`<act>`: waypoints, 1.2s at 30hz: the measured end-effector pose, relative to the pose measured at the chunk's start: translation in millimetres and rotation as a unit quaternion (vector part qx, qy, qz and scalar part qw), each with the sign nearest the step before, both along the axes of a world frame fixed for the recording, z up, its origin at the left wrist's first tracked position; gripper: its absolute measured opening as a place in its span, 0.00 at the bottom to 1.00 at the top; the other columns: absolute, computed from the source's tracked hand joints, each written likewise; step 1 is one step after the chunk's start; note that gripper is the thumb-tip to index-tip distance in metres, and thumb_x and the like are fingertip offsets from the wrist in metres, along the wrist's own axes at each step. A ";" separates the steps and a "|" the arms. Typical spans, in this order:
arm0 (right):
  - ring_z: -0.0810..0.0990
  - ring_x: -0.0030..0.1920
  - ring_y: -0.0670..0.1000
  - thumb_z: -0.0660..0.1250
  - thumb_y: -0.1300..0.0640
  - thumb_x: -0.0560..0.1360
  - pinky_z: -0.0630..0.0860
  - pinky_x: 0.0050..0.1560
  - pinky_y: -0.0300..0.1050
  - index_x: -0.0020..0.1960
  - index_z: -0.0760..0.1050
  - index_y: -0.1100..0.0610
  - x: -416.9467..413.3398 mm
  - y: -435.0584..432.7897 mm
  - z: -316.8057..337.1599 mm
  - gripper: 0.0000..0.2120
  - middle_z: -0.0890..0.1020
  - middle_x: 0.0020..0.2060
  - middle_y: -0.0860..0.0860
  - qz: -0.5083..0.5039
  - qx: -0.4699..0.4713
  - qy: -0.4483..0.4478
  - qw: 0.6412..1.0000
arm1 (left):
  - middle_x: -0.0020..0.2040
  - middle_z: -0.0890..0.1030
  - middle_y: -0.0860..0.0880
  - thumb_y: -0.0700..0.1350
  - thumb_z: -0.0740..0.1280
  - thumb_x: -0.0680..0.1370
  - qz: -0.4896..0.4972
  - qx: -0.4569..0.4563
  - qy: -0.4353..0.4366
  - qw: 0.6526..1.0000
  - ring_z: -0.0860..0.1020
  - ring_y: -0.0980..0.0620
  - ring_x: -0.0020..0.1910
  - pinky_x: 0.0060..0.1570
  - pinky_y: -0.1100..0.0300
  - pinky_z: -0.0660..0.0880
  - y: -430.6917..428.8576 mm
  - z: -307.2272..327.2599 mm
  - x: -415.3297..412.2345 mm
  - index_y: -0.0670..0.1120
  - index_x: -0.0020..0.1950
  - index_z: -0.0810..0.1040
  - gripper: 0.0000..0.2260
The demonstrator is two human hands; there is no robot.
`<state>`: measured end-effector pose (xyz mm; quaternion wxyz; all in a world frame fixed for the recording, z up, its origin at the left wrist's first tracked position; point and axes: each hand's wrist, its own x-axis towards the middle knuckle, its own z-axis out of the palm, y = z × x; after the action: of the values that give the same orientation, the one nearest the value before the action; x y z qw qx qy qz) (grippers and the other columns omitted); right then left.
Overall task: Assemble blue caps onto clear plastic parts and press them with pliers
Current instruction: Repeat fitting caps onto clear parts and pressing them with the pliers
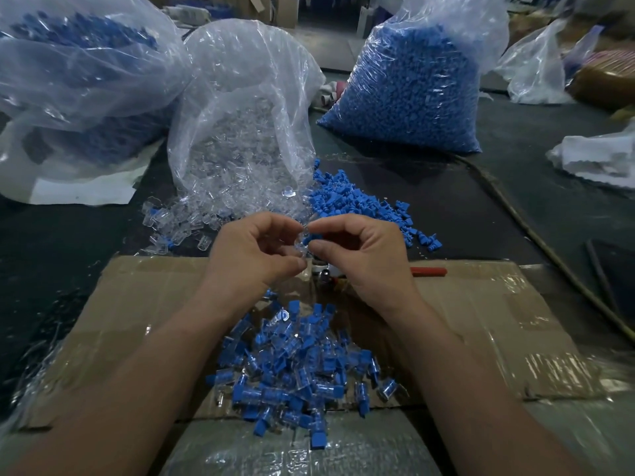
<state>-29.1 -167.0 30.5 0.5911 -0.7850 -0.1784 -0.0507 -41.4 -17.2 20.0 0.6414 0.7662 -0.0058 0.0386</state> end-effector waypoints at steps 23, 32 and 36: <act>0.80 0.44 0.42 0.73 0.63 0.67 0.77 0.48 0.36 0.46 0.78 0.46 -0.2 -3.3 -1.8 0.14 0.80 0.41 0.43 -0.002 -0.034 -0.023 0.999 | 0.42 0.84 0.51 0.39 0.71 0.63 -0.053 -0.104 -0.013 0.993 0.82 0.56 0.43 0.40 0.70 0.75 -2.5 6.3 -2.5 0.47 0.46 0.80 0.12; 0.81 0.40 0.40 0.73 0.66 0.66 0.76 0.42 0.32 0.42 0.78 0.47 -0.7 -6.5 -2.6 0.14 0.81 0.37 0.41 0.008 0.035 -0.040 0.999 | 0.40 0.83 0.52 0.42 0.71 0.61 -0.081 -0.140 -0.013 0.987 0.82 0.52 0.42 0.42 0.65 0.77 -1.0 4.7 -1.6 0.50 0.41 0.79 0.11; 0.81 0.40 0.43 0.73 0.65 0.65 0.76 0.43 0.33 0.41 0.79 0.49 -0.5 -7.9 -2.2 0.12 0.82 0.38 0.44 0.013 0.044 -0.052 0.998 | 0.39 0.83 0.52 0.42 0.72 0.60 -0.087 -0.144 -0.019 0.986 0.82 0.54 0.42 0.42 0.65 0.77 -0.2 4.8 -1.5 0.53 0.38 0.82 0.09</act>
<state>-29.7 -174.9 28.3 0.6158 -0.7520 -0.2165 -0.0913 -42.9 -17.5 24.8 0.7456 0.6617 -0.0789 -0.0024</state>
